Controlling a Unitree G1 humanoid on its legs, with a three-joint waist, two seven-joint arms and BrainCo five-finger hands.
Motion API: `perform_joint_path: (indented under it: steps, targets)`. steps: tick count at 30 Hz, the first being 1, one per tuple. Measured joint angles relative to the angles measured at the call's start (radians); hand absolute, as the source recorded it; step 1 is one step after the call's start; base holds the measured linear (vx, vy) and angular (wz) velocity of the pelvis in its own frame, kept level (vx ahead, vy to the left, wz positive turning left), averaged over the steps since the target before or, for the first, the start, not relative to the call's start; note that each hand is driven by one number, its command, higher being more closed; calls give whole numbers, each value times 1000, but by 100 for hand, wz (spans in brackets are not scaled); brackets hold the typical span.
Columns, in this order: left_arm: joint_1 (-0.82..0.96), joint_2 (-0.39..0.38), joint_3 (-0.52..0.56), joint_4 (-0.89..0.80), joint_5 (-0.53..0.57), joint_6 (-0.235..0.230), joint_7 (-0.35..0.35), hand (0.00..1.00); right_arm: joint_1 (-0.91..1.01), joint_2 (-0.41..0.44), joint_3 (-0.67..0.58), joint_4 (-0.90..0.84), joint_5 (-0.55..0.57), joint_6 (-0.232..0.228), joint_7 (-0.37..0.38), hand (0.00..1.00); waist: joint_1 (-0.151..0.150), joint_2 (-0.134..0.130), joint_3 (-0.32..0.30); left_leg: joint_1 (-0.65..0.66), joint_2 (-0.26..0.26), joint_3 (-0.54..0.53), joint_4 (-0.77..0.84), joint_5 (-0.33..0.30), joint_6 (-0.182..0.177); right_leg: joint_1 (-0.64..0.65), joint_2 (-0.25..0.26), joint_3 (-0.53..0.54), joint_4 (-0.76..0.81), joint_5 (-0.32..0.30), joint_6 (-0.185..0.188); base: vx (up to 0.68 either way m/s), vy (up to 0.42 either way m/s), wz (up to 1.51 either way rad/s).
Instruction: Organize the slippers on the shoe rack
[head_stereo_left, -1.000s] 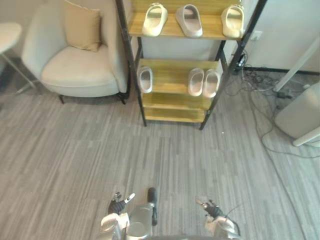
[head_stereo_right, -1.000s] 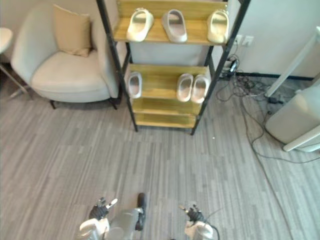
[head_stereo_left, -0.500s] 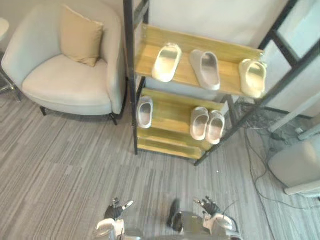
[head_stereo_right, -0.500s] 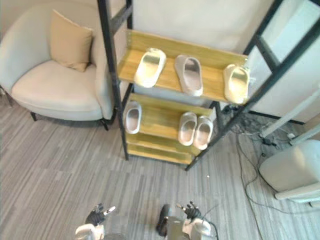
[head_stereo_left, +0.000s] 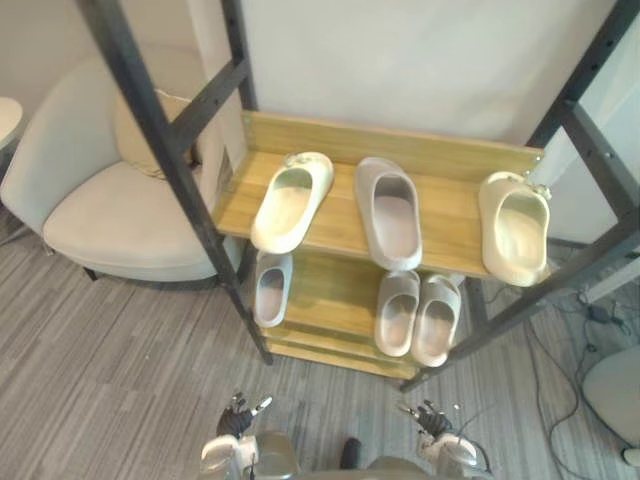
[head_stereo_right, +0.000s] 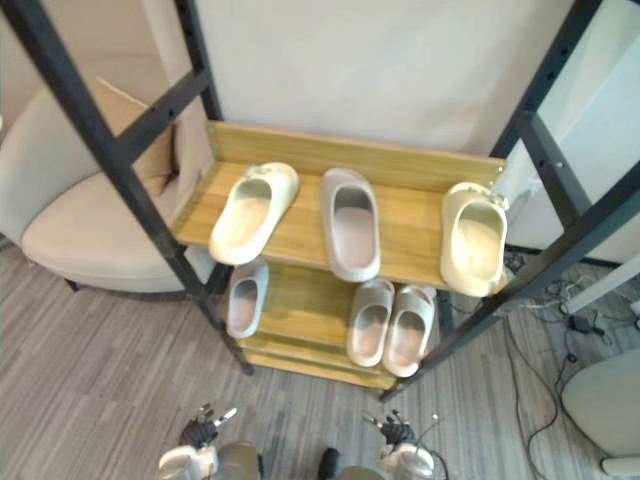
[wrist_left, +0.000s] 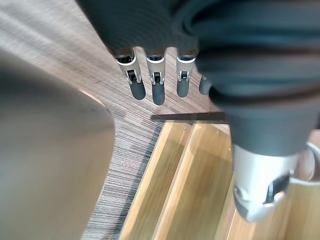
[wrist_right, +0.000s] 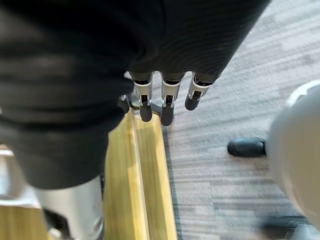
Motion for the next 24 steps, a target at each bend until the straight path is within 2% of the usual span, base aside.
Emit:
perform_joint_path:
  steps: [3, 6, 8, 15, 19, 24]
  targets:
    - [-11, 20, -19, 15, 1, 2, -1, 0, 15, 10, 2, 0, -1, 1, 0, 0, -2, -34, -6, 46, -34, 22, -41, 4, 11, 16, -36, 5, 3, -16, 26, 177, 119, 0]
    - [-13, 32, -23, 33, 1, 2, -1, 0, 20, 21, 1, 0, -2, 0, 0, 0, -3, -48, -14, 102, -56, 39, -103, 13, 25, 35, -56, 17, 3, -26, 42, 115, 70, -10]
    - [-12, 38, -33, 45, 3, 2, -1, 0, 28, 21, 0, -2, -15, -3, -2, 0, -5, -49, -20, 139, -70, 47, -145, 21, 36, 44, -66, 32, 6, -34, 53, 71, 48, -18]
    - [-12, 40, -53, 69, 18, 1, 0, 0, 43, 14, 6, -16, -39, -6, -13, 0, -30, -43, -33, 172, -83, 92, -199, 34, 46, 28, -76, 88, 7, -37, 58, -3, 19, -19]
    - [-12, 41, -54, 69, 22, 1, 4, 0, 99, 12, 74, -170, -75, -7, -48, 0, -36, -43, -33, 171, -87, 128, -219, 45, 48, -5, -72, 136, 11, -24, 61, -42, 23, -34]
    - [-6, 43, -53, 68, 23, 1, 15, 0, 197, 10, 112, -503, -158, -8, -73, 0, -51, -49, -36, 172, -89, 149, -219, 45, 49, -29, -71, 190, 5, 1, 66, -49, 29, -30]
